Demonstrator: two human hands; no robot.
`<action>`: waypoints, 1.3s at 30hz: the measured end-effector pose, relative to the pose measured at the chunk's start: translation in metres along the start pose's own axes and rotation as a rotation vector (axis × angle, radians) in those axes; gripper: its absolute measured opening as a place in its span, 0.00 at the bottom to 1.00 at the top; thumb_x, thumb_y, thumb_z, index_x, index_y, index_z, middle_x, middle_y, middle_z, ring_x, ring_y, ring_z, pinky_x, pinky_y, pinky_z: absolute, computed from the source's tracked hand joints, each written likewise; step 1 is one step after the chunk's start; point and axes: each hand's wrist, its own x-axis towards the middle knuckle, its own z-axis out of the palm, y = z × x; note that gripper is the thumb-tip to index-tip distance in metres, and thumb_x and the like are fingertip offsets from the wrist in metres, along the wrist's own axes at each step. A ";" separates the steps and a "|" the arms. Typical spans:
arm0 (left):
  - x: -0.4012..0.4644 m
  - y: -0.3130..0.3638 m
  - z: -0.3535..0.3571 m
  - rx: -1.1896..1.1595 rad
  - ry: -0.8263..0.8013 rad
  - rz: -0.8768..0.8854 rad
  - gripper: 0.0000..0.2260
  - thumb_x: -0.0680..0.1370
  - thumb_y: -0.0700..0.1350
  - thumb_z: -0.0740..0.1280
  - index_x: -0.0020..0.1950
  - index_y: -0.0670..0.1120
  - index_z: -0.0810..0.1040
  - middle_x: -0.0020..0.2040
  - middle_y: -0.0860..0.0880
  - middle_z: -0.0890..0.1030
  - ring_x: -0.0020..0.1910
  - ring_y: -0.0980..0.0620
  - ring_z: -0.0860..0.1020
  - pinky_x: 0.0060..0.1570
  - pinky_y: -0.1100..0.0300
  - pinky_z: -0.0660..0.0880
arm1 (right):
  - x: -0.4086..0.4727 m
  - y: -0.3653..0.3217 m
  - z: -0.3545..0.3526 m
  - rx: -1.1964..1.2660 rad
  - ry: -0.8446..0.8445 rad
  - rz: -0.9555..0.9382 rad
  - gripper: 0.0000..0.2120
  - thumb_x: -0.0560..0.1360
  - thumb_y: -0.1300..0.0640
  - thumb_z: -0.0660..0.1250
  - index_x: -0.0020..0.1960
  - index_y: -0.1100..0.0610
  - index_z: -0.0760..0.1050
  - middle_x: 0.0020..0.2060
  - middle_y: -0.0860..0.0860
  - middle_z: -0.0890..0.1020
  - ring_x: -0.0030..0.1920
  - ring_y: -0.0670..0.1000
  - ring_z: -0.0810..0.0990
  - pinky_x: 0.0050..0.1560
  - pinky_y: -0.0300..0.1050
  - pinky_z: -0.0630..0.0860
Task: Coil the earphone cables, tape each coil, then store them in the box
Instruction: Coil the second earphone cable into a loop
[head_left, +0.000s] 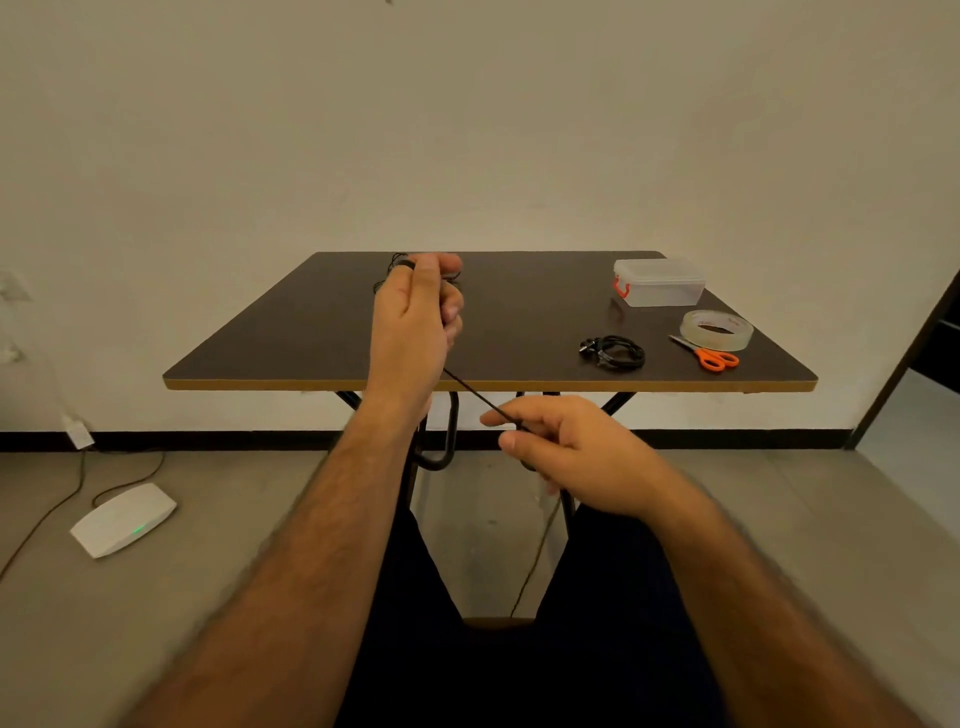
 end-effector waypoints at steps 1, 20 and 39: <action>-0.001 -0.002 0.000 0.040 0.004 0.004 0.13 0.86 0.46 0.52 0.50 0.48 0.75 0.32 0.53 0.71 0.28 0.59 0.68 0.27 0.67 0.65 | -0.001 -0.004 -0.003 -0.035 0.022 -0.026 0.13 0.82 0.54 0.61 0.65 0.48 0.76 0.34 0.31 0.78 0.39 0.33 0.77 0.42 0.31 0.72; -0.029 -0.021 0.013 -0.062 -0.496 -0.361 0.17 0.85 0.51 0.52 0.42 0.46 0.71 0.29 0.52 0.69 0.24 0.56 0.60 0.24 0.62 0.53 | 0.016 -0.031 -0.063 -0.147 0.308 -0.294 0.03 0.74 0.61 0.72 0.46 0.54 0.83 0.37 0.44 0.83 0.40 0.42 0.81 0.43 0.33 0.77; -0.030 -0.021 0.016 -0.911 -0.641 -0.675 0.15 0.82 0.53 0.55 0.39 0.49 0.71 0.26 0.54 0.66 0.22 0.59 0.58 0.19 0.68 0.60 | 0.048 0.035 -0.004 0.737 0.204 -0.090 0.10 0.79 0.58 0.65 0.50 0.65 0.80 0.40 0.61 0.81 0.40 0.58 0.78 0.41 0.49 0.77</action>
